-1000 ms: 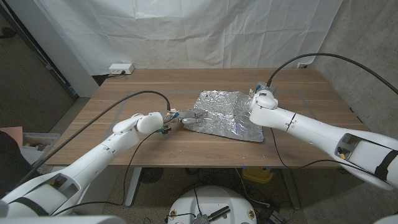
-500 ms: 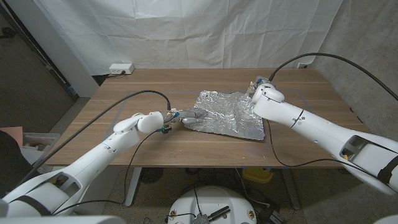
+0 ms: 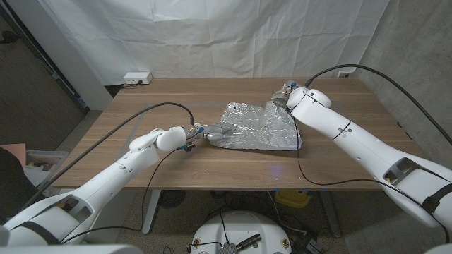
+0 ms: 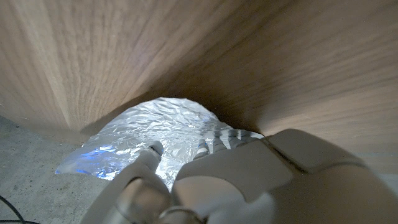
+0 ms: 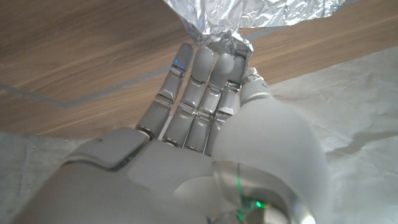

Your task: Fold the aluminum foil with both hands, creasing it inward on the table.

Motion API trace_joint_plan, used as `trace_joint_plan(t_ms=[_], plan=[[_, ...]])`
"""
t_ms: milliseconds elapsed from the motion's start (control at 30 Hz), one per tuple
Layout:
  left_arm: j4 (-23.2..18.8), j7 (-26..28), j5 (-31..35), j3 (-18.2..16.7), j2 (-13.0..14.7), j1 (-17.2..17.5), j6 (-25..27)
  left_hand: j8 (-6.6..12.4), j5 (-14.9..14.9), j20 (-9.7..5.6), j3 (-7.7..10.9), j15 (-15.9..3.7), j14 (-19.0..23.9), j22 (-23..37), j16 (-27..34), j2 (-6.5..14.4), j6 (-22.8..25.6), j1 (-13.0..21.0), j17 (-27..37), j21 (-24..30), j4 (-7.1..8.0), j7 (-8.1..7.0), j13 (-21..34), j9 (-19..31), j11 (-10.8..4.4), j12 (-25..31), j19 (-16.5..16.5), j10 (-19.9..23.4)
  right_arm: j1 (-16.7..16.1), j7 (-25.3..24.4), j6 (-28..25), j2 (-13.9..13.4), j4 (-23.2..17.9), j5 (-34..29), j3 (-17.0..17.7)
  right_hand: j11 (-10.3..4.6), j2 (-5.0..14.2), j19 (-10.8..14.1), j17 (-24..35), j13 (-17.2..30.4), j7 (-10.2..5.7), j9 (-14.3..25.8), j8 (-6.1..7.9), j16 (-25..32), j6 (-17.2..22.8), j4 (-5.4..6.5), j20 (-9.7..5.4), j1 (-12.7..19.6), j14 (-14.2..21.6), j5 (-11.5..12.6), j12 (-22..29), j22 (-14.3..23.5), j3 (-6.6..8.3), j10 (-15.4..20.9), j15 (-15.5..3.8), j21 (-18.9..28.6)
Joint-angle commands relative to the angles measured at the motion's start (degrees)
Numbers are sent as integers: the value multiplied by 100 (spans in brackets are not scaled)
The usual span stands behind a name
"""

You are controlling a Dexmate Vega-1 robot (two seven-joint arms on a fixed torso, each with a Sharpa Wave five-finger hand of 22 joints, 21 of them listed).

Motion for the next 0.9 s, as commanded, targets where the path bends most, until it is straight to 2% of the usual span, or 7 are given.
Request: trace_joint_plan(t_ms=[33, 333, 633, 900], plan=[[-68, 27, 4, -27, 13, 59, 63, 15, 37, 296, -24, -213, -754, 25, 28, 495, -43, 19, 27, 25, -6, -12, 16, 11, -9, 0, -217, -235, -225, 60, 651, 308, 175, 802, 744, 44, 0, 28, 1, -16, 63, 49, 64, 95, -4, -5, 41, 80, 126, -65, -10, 49, 73, 23, -181, 86], [-141, 50, 28, -37, 16, 92, 109, 18, 37, 295, -25, -213, -753, 26, 31, 495, -45, 20, 27, 25, -6, -13, 17, 11, 4, 5, -212, -233, -430, 303, 1134, 525, 411, 1714, 1368, 65, 6, 125, 1, -37, 93, 69, 70, 185, -21, -12, 57, 161, 191, -176, -30, 113, 102, 34, -206, 264], [-154, 48, 40, -26, -5, 95, 146, 20, 38, 298, -25, -211, -756, 27, 31, 497, -46, 21, 27, 21, -6, -16, 17, 11, -4, 7, -216, -232, -480, 304, 1390, 545, 543, 2196, 1531, 84, 1, 141, -41, -36, 132, 84, 72, 216, -37, -6, 76, 199, 217, -245, -42, 161, 114, 23, -212, 382], [-153, 71, 43, -27, -19, 101, 166, 22, 39, 295, -26, -210, -758, 27, 31, 496, -47, 22, 27, 19, -7, -11, 17, 11, -5, 9, -218, -235, -556, 139, 1706, 720, 756, 2564, 1692, 93, 18, 146, -156, -110, 139, 75, 58, 190, -53, 17, 60, 208, 238, -285, -89, 200, 124, 34, -234, 480]])
